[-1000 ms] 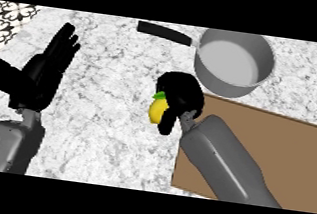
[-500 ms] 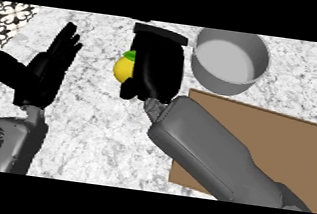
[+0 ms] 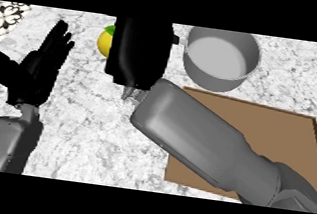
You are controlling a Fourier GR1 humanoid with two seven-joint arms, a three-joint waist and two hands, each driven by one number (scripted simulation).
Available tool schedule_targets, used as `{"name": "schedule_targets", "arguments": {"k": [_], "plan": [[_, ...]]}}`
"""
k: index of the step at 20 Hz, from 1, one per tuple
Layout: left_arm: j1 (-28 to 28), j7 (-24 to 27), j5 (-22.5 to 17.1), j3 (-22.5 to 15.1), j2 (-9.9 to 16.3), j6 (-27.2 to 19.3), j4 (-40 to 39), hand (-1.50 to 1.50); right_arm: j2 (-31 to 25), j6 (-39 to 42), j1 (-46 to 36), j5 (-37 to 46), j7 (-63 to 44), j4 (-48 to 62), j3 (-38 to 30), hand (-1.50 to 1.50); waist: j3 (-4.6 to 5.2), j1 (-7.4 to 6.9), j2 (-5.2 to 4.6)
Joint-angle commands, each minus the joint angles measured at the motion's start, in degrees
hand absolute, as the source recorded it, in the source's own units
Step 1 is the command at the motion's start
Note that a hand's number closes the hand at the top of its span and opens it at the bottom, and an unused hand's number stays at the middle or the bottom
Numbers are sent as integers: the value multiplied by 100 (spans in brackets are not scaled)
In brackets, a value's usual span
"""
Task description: Pick the lemon from the tray and place it in the pot
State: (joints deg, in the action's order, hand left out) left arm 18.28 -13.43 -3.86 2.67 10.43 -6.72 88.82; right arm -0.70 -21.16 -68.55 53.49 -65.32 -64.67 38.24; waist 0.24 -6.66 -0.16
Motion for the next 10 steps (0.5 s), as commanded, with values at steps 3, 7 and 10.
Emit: {"name": "schedule_targets", "arguments": {"k": [3,7,10], "plan": [[133,42,114,76,46,-102,-169,0,66,-921,-357,-13,-1253,405,-97,150,-8,200,-39],[71,52,-49,265,136,-32,-119,0,66,-1440,-214,-185,-940,769,-319,150,-13,224,-62],[-213,85,-6,120,57,-10,124,0,66,-1775,-82,-165,-692,1318,-258,150,-14,210,-53]]}}
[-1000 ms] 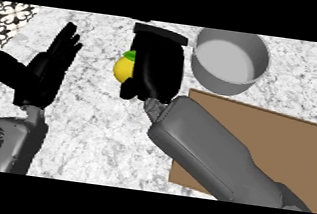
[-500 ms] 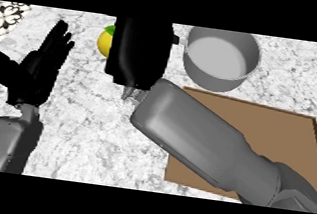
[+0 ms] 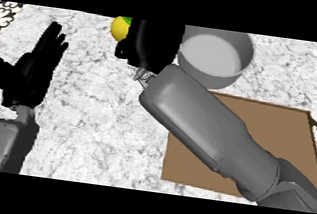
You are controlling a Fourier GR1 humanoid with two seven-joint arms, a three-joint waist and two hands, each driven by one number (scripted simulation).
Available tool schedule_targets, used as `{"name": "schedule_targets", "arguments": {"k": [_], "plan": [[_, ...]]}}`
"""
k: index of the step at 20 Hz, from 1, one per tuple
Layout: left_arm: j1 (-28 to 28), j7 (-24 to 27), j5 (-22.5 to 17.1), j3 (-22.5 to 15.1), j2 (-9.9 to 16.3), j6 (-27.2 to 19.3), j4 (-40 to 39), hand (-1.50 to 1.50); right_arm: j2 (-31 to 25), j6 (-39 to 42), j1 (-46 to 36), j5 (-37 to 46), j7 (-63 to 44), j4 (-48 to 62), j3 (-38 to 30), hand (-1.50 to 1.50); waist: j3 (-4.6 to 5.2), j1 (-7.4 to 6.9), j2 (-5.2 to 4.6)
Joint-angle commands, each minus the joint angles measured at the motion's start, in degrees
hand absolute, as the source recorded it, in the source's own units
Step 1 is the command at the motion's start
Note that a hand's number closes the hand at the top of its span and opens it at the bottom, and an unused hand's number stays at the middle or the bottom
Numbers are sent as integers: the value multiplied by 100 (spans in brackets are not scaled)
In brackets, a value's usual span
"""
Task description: Pick the lemon from the tray and place it in the pot
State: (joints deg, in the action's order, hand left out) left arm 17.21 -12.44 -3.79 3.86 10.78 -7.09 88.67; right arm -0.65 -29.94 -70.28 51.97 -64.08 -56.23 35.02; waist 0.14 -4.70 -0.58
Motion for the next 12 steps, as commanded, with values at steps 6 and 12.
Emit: {"name": "schedule_targets", "arguments": {"k": [6,12], "plan": [[79,33,25,176,86,-84,-46,0,63,-592,-44,796,-571,1748,31,150,5,221,-7],[-288,-111,-224,222,158,142,462,0,63,-771,-138,775,-313,2821,-284,150,-7,138,-15]]}}
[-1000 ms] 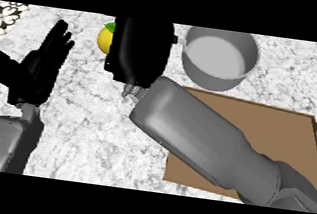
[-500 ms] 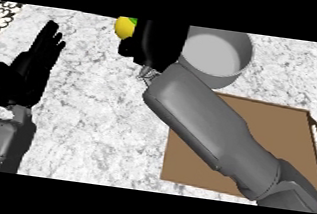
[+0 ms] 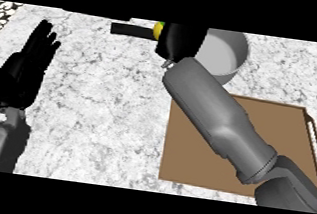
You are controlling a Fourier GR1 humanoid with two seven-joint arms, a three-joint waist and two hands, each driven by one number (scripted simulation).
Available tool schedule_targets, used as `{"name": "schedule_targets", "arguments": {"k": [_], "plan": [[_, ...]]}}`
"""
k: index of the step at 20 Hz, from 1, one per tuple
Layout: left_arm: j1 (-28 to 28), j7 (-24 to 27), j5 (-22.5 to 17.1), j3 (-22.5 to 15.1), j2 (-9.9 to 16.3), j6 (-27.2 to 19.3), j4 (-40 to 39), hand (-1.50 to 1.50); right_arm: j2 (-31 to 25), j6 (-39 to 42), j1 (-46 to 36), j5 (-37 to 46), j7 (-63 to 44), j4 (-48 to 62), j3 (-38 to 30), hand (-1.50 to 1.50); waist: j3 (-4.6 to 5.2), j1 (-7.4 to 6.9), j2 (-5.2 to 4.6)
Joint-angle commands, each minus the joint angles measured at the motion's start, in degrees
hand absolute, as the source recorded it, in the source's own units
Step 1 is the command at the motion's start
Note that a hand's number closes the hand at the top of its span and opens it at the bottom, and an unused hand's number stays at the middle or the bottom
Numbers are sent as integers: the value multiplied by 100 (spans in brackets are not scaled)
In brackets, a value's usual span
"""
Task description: Pick the lemon from the tray and place it in the pot
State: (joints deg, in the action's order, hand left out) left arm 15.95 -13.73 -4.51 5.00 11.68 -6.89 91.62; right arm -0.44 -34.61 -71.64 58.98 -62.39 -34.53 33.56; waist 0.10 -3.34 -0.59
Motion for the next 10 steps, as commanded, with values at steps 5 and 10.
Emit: {"name": "schedule_targets", "arguments": {"k": [5,10], "plan": [[-165,96,-1,-66,-30,116,54,0,42,-614,132,-321,82,1230,-274,150,-6,-79,-62],[172,-233,17,-10,-5,-42,114,0,43,-944,396,-1277,818,1212,-1214,-150,-19,-29,-77]]}}
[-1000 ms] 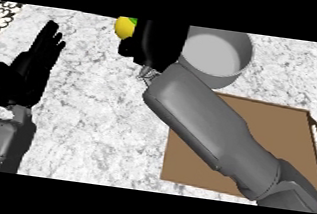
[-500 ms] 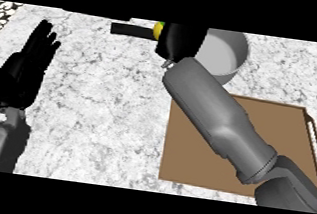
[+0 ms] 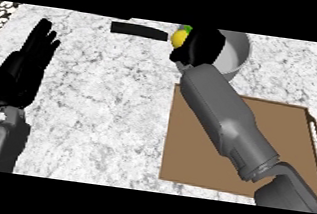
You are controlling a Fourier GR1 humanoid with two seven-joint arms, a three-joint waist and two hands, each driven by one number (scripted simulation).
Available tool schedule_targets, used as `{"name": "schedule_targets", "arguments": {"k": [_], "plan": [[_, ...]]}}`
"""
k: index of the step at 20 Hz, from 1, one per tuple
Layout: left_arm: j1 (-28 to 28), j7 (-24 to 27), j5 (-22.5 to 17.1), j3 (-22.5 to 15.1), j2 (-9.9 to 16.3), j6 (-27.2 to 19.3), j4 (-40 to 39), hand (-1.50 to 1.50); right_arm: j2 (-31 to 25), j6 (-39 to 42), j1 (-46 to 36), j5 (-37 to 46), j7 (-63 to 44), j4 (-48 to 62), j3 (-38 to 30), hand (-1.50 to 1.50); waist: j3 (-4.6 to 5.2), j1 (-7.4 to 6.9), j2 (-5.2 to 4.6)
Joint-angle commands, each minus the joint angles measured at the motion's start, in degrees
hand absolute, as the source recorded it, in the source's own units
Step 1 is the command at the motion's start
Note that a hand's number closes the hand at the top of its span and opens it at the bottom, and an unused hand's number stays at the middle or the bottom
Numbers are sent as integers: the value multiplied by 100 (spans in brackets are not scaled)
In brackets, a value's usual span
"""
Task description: Pick the lemon from the tray and place it in the pot
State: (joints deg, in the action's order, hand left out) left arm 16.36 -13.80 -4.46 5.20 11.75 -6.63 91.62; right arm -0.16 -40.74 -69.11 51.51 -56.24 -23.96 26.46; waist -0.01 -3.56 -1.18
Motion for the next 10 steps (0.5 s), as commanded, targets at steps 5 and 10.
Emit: {"name": "schedule_targets", "arguments": {"k": [5,10], "plan": [[19,13,-18,-131,-58,125,4,0,16,-423,413,-1557,1312,-337,-752,-150,-10,-209,-56],[15,84,-55,-20,-52,95,-65,0,16,-1487,809,-2194,2674,-943,-1228,-150,-19,-129,-76]]}}
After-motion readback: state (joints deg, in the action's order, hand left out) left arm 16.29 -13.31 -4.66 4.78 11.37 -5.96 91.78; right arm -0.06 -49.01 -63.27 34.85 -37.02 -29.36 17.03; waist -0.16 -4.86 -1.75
